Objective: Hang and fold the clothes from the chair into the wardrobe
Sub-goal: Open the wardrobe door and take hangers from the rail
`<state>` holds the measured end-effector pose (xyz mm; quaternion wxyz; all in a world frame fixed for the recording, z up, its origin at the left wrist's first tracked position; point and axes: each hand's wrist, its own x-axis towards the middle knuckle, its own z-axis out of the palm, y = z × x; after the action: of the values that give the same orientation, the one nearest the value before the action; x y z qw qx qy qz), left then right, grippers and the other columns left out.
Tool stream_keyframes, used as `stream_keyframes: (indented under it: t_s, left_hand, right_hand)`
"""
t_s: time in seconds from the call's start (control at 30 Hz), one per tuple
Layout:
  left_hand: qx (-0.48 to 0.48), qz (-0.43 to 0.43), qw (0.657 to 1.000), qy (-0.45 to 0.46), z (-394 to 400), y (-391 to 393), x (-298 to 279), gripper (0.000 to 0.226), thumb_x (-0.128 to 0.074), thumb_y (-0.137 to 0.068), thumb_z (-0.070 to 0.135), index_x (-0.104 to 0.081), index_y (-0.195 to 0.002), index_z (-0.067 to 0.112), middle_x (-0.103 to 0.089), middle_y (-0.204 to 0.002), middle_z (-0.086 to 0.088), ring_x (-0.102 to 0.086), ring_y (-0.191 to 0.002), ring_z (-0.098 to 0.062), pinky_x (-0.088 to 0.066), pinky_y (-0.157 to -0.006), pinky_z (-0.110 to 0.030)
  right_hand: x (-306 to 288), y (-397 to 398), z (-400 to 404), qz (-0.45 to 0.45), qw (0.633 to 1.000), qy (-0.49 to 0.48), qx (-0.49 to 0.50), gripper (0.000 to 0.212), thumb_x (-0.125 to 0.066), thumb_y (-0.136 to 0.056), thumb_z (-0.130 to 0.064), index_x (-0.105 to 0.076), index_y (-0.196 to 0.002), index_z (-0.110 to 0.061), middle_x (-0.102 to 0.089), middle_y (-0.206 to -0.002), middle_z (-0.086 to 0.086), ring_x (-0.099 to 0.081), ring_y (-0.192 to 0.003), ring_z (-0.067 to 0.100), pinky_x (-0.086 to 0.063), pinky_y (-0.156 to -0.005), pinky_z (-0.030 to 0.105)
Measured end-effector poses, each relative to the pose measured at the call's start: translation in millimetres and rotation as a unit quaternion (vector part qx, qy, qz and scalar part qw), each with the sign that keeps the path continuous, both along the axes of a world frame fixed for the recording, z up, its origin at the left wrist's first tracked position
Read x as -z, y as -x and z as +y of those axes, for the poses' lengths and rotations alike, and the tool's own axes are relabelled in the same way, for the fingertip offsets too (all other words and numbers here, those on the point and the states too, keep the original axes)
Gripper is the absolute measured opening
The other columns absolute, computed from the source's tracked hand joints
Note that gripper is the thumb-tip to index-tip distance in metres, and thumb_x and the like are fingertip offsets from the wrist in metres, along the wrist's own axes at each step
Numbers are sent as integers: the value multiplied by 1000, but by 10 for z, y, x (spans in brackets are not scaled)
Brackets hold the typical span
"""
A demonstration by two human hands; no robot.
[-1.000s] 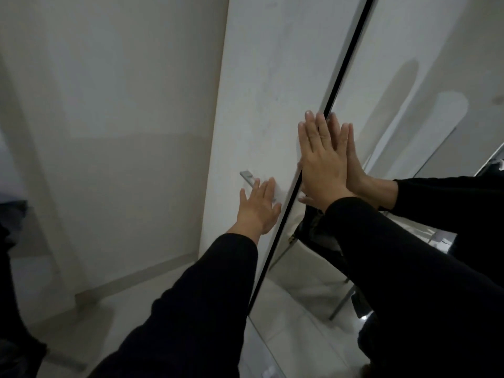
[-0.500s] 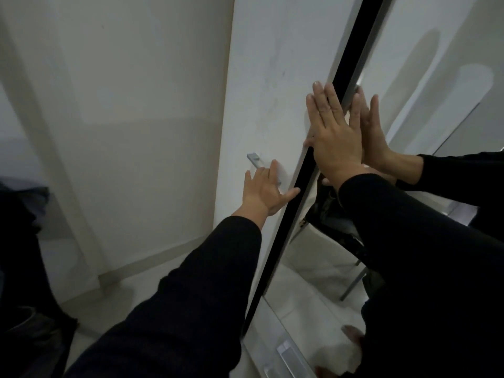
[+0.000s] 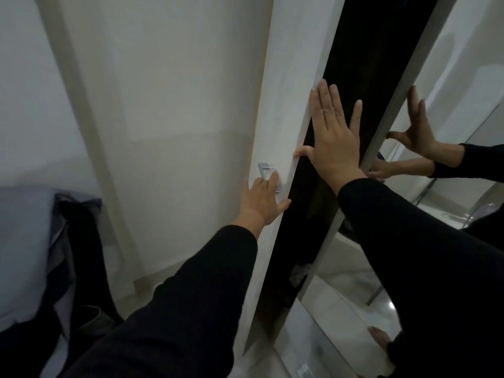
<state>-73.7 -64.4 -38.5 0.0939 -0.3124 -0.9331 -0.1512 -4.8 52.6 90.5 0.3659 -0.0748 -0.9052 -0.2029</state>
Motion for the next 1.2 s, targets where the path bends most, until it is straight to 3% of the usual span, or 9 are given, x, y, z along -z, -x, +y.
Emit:
stream_keyframes:
  t_s: [0.13,0.23,0.37,0.5,0.77,1.0,1.2]
  left_hand:
    - [-33,13,999,16,-395,36,26,66,-40,-91,54,-22,-144,20,-51,-134,-4,-46,-126,-25,-20,-109,-55]
    - [-75,24,997,19,-674,87,-6,73,-43,-93,46,-7,-150,18,-41,-143,-5,-34,-137,-23,-12,-112,-61]
    - [-122,84,989,-5,-1118,159,-52,91,-51,-93,34,17,-149,12,-24,-155,-5,-20,-144,-19,-11,-114,-55]
    - [-132,108,984,-49,-1453,316,-59,103,-58,-89,20,30,-143,23,-14,-159,0,-13,-147,-19,-11,-115,-54]
    - [-176,66,982,-32,-1847,805,-71,105,-60,-89,29,29,-144,24,0,-160,3,0,-148,-20,-12,-114,-54]
    - [-208,53,974,-69,-2133,1411,-51,103,-57,-87,29,28,-145,22,-3,-160,5,-6,-148,-17,-15,-115,-52]
    - [-240,11,964,-119,-2257,1952,-145,107,-57,-83,26,31,-143,27,-16,-158,-5,-16,-146,-20,-17,-115,-53]
  right_hand:
    - [14,153,-431,-2,1000,13,-29,108,-67,-77,-52,-1,-152,-11,-2,-161,8,-1,-148,24,6,-114,50]
    - [29,316,-828,-10,998,31,-56,103,-63,-83,-50,3,-152,-13,5,-161,5,5,-148,22,10,-114,48]
    - [52,569,-1302,-29,994,57,-87,95,-57,-90,-43,11,-151,-15,15,-160,2,13,-147,20,12,-113,48]
    - [37,825,-1562,-47,991,46,-118,91,-56,-93,-35,11,-151,-16,15,-160,1,13,-147,19,11,-113,50]
    - [40,1521,-1786,-56,979,35,-191,93,-58,-91,-33,11,-151,-20,11,-161,-1,9,-148,20,8,-113,53]
    - [91,2393,-1917,-31,969,26,-244,88,-57,-91,-32,4,-152,-16,7,-161,0,5,-148,20,10,-111,54]
    - [68,3023,-2076,-31,962,-8,-272,87,-58,-91,-31,1,-152,-14,4,-161,2,4,-148,19,9,-110,59]
